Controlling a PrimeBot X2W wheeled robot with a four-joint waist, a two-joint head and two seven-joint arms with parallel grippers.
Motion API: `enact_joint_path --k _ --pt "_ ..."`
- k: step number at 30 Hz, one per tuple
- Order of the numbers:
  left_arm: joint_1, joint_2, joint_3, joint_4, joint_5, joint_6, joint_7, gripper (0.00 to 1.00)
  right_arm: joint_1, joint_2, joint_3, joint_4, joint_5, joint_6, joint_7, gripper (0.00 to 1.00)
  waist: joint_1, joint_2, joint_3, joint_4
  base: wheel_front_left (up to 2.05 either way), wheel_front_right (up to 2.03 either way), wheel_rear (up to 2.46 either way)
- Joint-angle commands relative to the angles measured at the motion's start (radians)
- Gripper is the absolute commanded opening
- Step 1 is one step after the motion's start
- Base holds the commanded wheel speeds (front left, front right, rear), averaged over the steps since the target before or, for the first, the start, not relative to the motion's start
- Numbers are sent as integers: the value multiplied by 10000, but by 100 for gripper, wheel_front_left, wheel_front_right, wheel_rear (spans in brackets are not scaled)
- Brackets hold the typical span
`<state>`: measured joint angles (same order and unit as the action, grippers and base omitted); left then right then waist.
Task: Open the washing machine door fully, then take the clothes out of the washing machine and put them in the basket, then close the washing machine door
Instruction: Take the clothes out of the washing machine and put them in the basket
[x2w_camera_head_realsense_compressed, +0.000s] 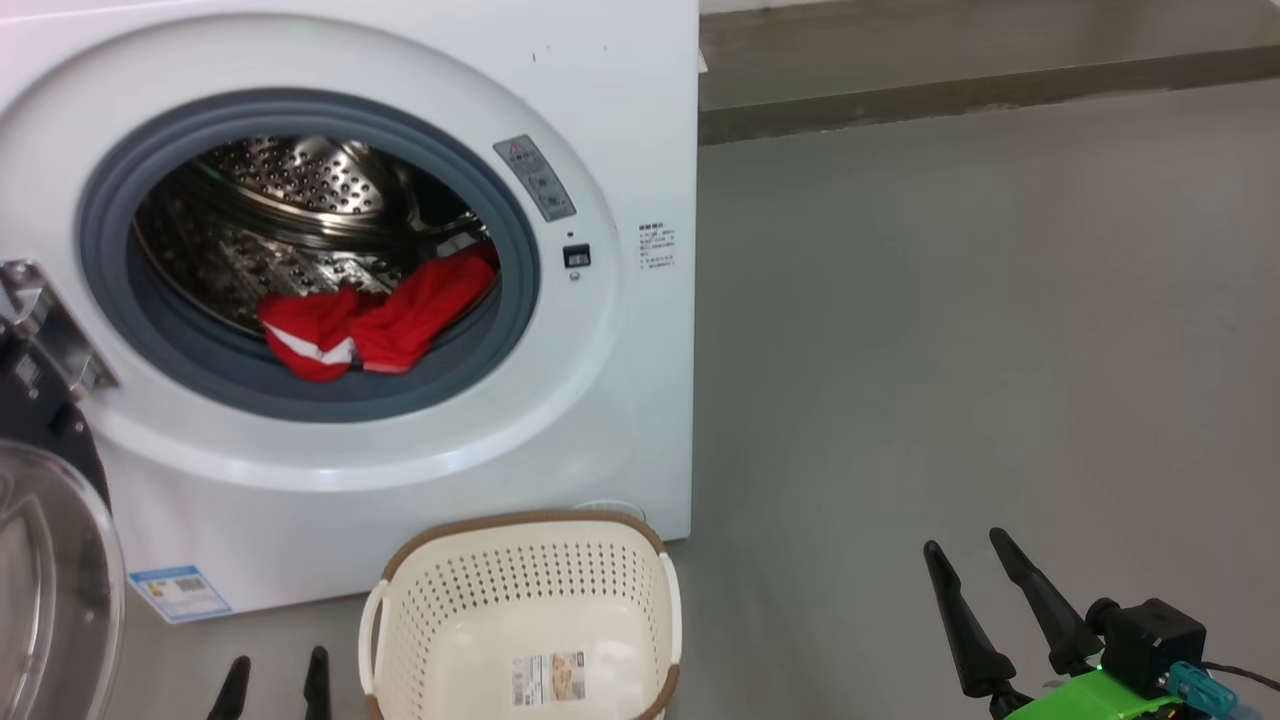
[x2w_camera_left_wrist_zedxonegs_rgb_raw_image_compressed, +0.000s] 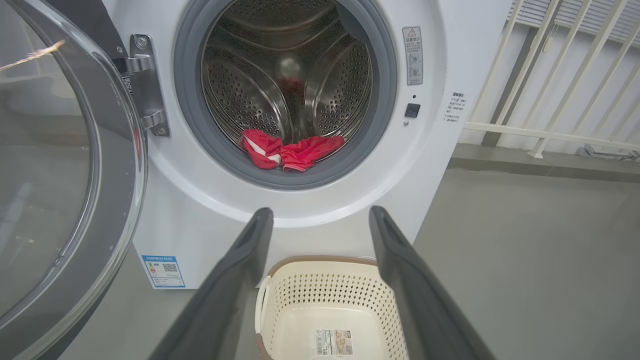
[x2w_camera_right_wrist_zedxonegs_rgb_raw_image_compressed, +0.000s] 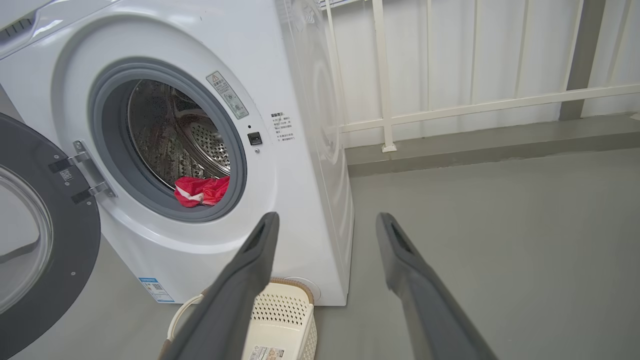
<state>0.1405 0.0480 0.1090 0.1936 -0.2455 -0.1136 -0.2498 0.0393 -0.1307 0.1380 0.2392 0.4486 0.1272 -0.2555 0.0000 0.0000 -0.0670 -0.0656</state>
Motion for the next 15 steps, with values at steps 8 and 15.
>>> enact_joint_path --k 8,15 --pt "-305 25 178 -565 -535 -124 -120 100 -402 -182 185 -208 95 35 -63 100 0 0 3 -2 166 -166 0" --pt "-313 24 275 -478 -437 -143 -120 100 -383 -184 226 -192 94 35 -63 100 0 0 -22 -25 64 -64 0"
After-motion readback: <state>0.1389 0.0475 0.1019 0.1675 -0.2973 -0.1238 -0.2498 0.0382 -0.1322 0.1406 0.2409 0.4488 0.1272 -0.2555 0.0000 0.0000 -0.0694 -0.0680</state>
